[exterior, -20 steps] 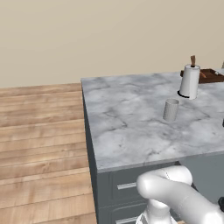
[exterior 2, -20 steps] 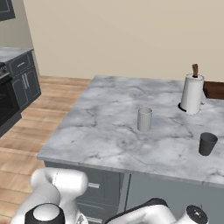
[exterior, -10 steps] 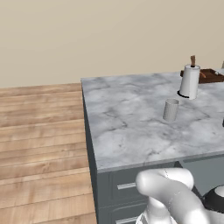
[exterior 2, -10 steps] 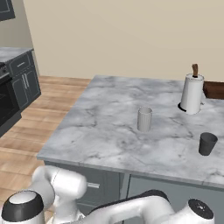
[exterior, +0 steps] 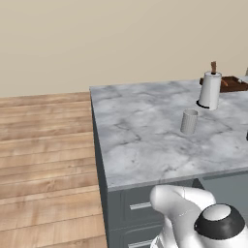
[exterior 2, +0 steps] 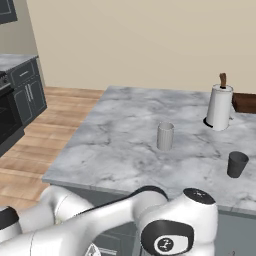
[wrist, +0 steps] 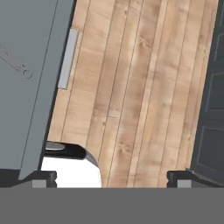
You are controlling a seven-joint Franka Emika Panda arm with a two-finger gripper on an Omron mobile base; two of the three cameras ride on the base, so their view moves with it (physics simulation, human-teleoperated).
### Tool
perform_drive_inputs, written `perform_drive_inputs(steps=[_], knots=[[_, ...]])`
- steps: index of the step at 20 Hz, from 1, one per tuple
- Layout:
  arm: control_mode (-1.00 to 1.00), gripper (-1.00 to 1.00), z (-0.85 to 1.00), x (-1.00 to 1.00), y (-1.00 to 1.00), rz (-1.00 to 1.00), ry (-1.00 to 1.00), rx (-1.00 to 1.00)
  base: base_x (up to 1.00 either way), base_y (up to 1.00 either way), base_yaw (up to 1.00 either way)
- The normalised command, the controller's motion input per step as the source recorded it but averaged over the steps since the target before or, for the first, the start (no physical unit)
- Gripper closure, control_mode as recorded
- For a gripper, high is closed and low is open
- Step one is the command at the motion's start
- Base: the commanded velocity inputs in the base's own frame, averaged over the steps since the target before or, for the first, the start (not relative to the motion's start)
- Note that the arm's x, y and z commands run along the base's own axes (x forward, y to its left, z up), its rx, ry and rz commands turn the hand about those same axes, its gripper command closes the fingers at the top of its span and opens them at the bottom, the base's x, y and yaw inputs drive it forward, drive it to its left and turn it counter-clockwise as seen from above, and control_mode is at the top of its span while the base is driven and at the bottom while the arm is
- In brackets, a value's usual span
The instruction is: Take the tongs from the drawer on the right and place them on the dining counter next to the tray containing the kebab skewer.
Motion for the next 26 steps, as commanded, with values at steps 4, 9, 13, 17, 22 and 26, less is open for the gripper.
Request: perform_drive_inputs(steps=[4,9,13,17,22,26], knots=[[-1.00,-1.00,0.50,0.00,0.61,0.10,0.03,-0.17,0.00,0.00,0.00],[-1.00,-1.00,0.03,0.00,0.10,0.01,0.00,-0.04,0.00,0.00,0.00],[-1.00,-1.00,0.00,0.14,0.00,0.01,0.00,0.00,0.00,0.00,0.00],[-1.00,-1.00,0.00,0.21,0.00,0.02,0.00,0.00,0.00,0.00,0.00],[-1.00,-1.00,0.00,0.28,-0.03,0.03,0.00,0.00,0.00,0.00,0.00],[-1.00,-1.00,0.00,0.39,-0.18,0.08,0.00,0.01,0.00,0.00,0.00]])
